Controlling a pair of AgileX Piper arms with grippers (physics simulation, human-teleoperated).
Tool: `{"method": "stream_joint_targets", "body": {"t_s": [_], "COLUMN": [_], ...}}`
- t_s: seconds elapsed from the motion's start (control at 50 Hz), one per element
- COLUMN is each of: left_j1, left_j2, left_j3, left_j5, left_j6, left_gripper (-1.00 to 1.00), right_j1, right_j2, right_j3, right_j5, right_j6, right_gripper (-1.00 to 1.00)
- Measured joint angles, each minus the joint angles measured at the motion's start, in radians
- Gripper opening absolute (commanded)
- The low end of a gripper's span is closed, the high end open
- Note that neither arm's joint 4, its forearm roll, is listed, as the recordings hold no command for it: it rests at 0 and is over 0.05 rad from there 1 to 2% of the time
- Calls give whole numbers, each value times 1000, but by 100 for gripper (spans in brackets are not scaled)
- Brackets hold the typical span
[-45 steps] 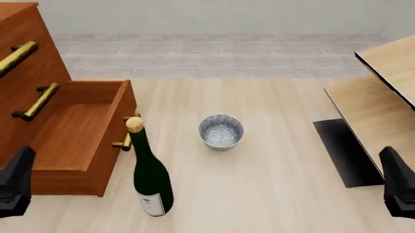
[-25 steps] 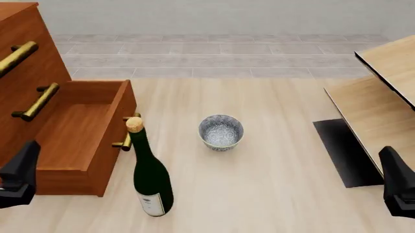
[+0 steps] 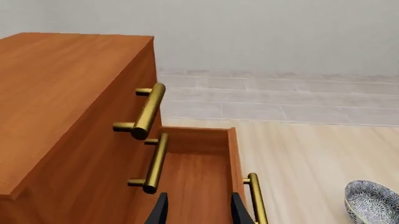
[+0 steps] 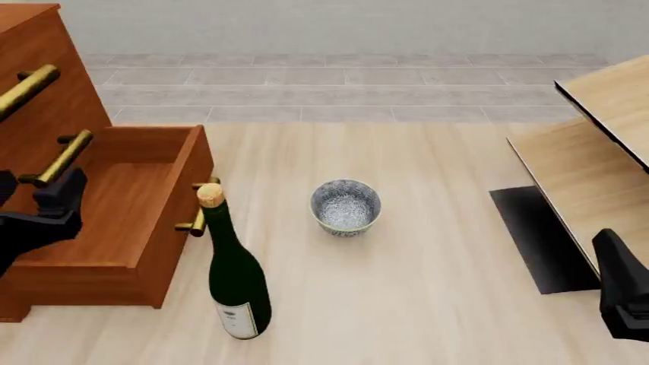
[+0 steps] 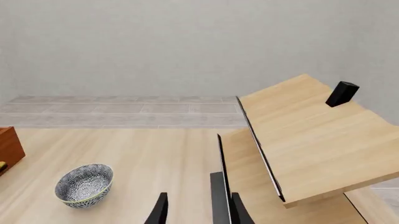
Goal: Put the bowl on top of the cabinet.
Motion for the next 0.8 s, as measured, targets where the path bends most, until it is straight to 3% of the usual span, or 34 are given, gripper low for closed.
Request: {"method": "stream_joint_targets", "body": {"t_s": [0.32,0.8], "left_j1": [-10,-92], "left_j2": [280,600], "left_j3": [-203,-604], "left_j5": [11,298], "left_j6": [-37,-102], "left_gripper": [100,100], "right_j1": [0,0], "right_j2": [0,0], "right_j3": [0,0], "right_j5": [0,0], "right_j6": [0,0], "right_gripper": [100,100]}}
